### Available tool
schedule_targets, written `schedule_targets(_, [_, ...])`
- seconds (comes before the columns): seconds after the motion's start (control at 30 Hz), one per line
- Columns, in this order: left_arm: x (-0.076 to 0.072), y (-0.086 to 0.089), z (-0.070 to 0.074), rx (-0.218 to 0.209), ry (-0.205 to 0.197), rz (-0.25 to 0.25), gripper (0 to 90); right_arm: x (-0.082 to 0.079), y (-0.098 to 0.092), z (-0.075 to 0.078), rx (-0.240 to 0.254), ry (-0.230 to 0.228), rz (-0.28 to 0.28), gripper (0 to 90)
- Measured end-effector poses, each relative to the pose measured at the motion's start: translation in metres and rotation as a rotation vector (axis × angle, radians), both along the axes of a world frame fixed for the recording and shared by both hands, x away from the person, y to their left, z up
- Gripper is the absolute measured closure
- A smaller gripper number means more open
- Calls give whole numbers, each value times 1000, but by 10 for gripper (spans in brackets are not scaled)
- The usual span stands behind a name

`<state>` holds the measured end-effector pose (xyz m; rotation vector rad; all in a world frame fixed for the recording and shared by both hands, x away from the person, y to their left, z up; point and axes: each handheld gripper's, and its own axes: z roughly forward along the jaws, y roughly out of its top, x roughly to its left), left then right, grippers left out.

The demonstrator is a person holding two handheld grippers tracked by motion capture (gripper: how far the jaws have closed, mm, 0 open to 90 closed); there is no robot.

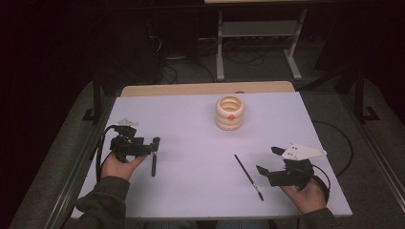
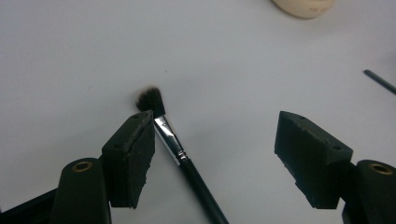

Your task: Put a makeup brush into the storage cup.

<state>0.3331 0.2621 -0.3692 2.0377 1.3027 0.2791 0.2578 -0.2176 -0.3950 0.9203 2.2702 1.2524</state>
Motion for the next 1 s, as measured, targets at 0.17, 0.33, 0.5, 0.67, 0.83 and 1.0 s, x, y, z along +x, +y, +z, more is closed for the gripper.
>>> schedule_targets(0.17, [7, -5, -7, 41, 28, -7, 306, 0, -1, 1, 1, -8, 5, 190])
schedule_targets(0.33, [11, -7, -13, 70, 56, 8, 298, 0, -1, 1, -10, -12, 0, 184])
schedule_targets(0.5, [14, -11, -19, 95, 88, 10, 312, 0, -1, 1, -16, -15, 3, 184])
schedule_targets(0.67, [16, -17, -25, 118, 113, 18, 345, 0, 0, 2, -16, -16, 2, 182])
schedule_targets(0.83, [18, -16, -38, 110, 147, 44, 382, -1, 0, 2, -18, -18, 2, 180])
schedule_targets(1.0, [18, -16, -50, 126, 178, 52, 421, -1, 0, 2, -20, -18, 2, 179])
